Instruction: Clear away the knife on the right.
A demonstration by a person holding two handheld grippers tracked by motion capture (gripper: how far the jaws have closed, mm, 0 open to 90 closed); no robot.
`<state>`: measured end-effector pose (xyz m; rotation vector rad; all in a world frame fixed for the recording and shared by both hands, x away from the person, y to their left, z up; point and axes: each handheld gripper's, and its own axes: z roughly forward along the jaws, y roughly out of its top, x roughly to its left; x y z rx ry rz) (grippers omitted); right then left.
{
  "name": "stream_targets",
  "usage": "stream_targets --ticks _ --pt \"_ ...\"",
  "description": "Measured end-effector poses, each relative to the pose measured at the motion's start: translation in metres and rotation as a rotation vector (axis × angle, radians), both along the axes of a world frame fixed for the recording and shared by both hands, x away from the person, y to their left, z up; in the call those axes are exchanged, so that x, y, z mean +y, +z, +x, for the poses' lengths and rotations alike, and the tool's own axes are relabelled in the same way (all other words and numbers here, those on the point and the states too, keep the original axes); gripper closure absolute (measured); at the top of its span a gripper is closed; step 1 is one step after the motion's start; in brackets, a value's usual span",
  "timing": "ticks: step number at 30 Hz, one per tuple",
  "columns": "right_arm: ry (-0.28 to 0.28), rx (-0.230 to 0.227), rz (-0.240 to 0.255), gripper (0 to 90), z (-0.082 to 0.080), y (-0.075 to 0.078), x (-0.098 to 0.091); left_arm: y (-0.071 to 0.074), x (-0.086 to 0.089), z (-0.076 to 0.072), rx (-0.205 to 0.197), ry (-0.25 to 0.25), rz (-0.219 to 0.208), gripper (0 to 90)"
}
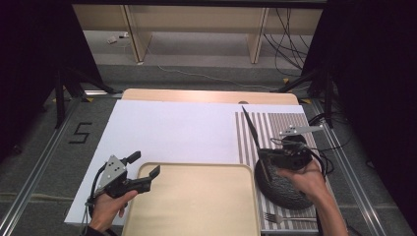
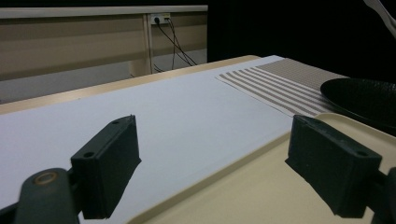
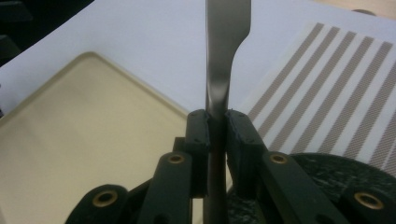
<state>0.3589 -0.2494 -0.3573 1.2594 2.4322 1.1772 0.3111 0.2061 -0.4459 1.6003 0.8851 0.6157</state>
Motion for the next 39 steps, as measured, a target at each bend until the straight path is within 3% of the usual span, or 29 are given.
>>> stream_targets --ticks 8,11,17,27,33,35,39 --pt "0.048 0.014 0.012 80.3 -0.021 -0.004 0.018 0.000 0.000 0.000 -0.011 -0.007 -0.004 16.3" --pt "0.068 0.036 0.042 80.3 -0.029 -0.010 0.026 0.001 0.001 -0.001 -0.007 0.002 -0.003 16.3" --pt "0.096 0.066 0.055 80.3 -0.037 -0.016 0.035 0.001 0.001 -0.001 -0.008 0.000 -0.001 16.3" --pt "0.114 0.119 0.027 80.3 -0.053 -0.028 0.047 0.000 0.001 -0.002 -0.005 0.001 -0.004 16.3" --pt "0.101 0.109 0.038 80.3 -0.063 -0.035 0.052 0.000 0.000 -0.002 -0.009 -0.003 -0.002 16.2" --pt "0.111 0.132 0.003 80.3 -0.064 -0.036 0.052 0.001 0.001 -0.002 -0.012 0.002 -0.002 16.3" --pt "0.105 0.150 -0.010 80.3 -0.070 -0.039 0.053 0.001 0.001 -0.003 -0.013 0.003 -0.004 16.3"
